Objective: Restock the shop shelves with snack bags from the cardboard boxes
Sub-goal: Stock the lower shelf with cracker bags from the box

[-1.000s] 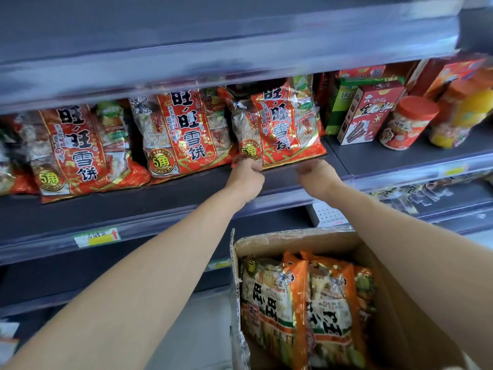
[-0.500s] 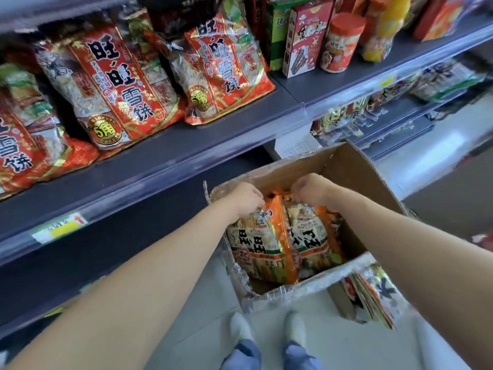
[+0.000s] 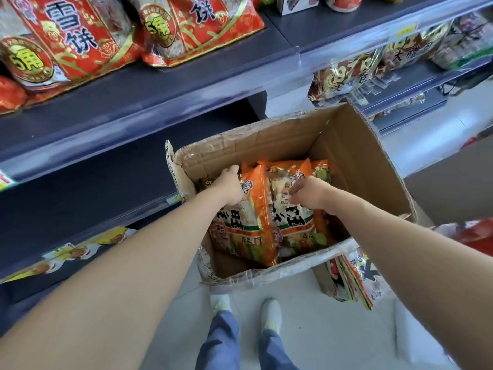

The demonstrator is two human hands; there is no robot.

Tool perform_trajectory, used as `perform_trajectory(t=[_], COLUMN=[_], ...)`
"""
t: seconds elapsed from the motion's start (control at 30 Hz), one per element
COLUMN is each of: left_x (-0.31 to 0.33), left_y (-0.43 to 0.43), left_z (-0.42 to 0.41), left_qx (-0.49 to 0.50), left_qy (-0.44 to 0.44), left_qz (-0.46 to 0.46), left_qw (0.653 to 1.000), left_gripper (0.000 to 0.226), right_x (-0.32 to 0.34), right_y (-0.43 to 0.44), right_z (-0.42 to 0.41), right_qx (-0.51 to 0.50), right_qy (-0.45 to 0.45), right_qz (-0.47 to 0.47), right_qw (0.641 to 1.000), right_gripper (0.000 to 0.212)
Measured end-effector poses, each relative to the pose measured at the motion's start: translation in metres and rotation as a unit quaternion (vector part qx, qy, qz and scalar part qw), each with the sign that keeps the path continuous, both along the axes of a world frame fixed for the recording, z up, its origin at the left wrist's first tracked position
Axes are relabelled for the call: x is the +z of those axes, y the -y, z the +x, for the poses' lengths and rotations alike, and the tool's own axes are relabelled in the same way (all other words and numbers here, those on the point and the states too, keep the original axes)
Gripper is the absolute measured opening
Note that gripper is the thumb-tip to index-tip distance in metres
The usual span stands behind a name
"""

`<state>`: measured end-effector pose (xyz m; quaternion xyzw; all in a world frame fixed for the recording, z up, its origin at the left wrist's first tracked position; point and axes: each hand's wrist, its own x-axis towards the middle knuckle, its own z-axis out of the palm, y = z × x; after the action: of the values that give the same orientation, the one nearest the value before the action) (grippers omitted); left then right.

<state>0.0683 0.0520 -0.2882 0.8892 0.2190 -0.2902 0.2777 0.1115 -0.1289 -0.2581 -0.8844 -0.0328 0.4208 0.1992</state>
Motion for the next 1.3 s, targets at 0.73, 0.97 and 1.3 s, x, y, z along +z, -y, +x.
perform_trajectory(t=[0.73, 0.97, 1.3], left_x=[-0.028, 0.045, 0.175], left_y=[0.008, -0.002, -0.013], left_z=[0.023, 0.028, 0.006], left_qx=[0.028, 0.145, 0.416], left_qy=[0.100, 0.181, 0.284], left_qz=[0.015, -0.005, -0.139], left_qw=[0.995, 0.973, 0.853], left_gripper=[0.009, 0.022, 0.029], right_x=[-0.017, 0.022, 0.117], right_y=[0.016, 0.017, 0.040], right_z=[0.012, 0.008, 0.022], right_qx=[0.075, 0.044, -0.265], right_qy=[-0.035, -0.080, 0.085], right_qz=[-0.027, 0.049, 0.270], right_qw=[0.996, 0.995, 0.922], right_gripper=[0.041, 0.077, 0.082])
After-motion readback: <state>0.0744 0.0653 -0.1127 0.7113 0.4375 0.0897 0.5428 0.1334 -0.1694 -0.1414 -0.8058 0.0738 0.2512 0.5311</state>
